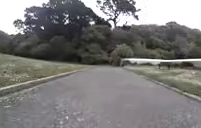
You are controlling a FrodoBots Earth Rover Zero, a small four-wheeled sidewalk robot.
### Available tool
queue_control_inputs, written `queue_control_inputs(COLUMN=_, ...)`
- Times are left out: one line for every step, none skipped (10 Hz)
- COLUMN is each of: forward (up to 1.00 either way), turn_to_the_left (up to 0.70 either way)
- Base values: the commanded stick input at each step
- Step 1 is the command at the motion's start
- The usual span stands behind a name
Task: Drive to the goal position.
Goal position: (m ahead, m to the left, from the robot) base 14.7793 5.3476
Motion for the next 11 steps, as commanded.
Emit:
queue_control_inputs(forward=1.0, turn_to_the_left=0.0)
queue_control_inputs(forward=1.0, turn_to_the_left=0.0)
queue_control_inputs(forward=1.0, turn_to_the_left=0.0)
queue_control_inputs(forward=1.0, turn_to_the_left=0.0)
queue_control_inputs(forward=1.0, turn_to_the_left=0.0)
queue_control_inputs(forward=1.0, turn_to_the_left=0.0)
queue_control_inputs(forward=1.0, turn_to_the_left=0.0)
queue_control_inputs(forward=1.0, turn_to_the_left=0.0)
queue_control_inputs(forward=1.0, turn_to_the_left=0.0)
queue_control_inputs(forward=1.0, turn_to_the_left=0.0)
queue_control_inputs(forward=1.0, turn_to_the_left=0.0)
